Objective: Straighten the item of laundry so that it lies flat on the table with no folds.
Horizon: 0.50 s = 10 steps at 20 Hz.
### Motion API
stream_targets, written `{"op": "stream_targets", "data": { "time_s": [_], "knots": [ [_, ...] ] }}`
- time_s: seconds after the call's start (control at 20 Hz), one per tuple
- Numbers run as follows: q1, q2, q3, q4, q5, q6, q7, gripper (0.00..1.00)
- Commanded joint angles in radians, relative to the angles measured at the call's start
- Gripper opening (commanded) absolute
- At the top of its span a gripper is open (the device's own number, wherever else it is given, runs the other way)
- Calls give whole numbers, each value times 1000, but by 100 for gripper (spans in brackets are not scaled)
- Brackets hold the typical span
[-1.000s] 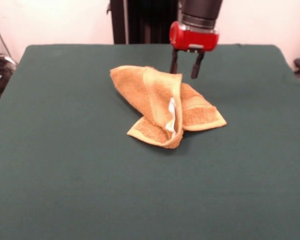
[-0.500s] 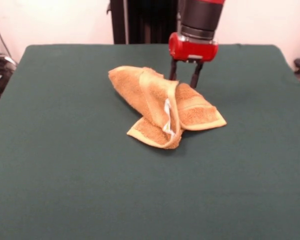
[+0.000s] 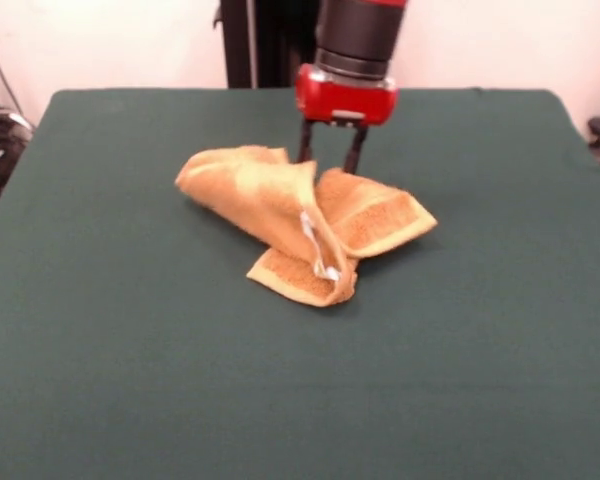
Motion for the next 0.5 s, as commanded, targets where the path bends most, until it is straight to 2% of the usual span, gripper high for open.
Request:
{"op": "stream_targets", "data": {
  "time_s": [0.05,0.25,0.5],
  "knots": [
    [-99,-90,156,-49,-50,203,12,100],
    [-120,-137,184,-58,-55,290,0,100],
    [-105,-138,199,-39,-28,294,71,100]
  ]
}}
